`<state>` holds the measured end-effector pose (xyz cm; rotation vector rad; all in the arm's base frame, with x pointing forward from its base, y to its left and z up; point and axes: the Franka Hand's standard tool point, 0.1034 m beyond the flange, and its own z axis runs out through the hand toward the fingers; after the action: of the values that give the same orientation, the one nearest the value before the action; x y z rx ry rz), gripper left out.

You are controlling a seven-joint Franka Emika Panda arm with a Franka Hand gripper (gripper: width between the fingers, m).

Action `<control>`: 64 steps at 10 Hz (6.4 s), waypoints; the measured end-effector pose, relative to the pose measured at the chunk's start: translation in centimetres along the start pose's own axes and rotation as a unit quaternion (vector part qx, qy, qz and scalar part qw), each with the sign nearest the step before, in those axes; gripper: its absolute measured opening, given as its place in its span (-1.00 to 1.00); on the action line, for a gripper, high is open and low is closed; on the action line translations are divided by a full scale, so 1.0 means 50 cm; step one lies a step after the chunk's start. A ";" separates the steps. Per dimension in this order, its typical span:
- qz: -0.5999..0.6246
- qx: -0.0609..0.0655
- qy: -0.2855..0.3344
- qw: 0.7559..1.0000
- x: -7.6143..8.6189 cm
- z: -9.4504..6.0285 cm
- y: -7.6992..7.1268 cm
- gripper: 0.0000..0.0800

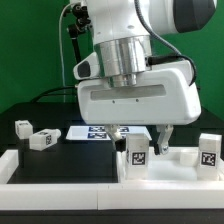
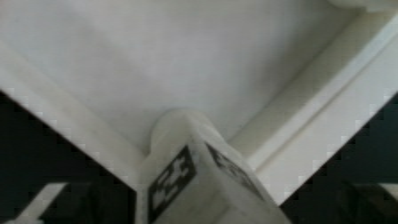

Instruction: Assemble square table

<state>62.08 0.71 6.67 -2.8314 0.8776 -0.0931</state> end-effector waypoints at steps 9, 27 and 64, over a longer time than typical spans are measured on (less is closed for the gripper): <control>-0.155 -0.036 -0.008 0.987 0.004 -0.004 -0.005 -0.27; -0.262 -0.041 0.021 0.964 0.011 0.000 -0.010 0.62; 0.325 -0.030 0.008 0.945 -0.120 -0.029 -0.027 0.62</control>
Offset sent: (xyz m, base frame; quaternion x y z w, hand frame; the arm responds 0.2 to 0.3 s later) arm 0.0000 0.0000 0.0000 0.0000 0.0000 0.0000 1.0000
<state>57.70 4.97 8.31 -2.4348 1.7817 0.0004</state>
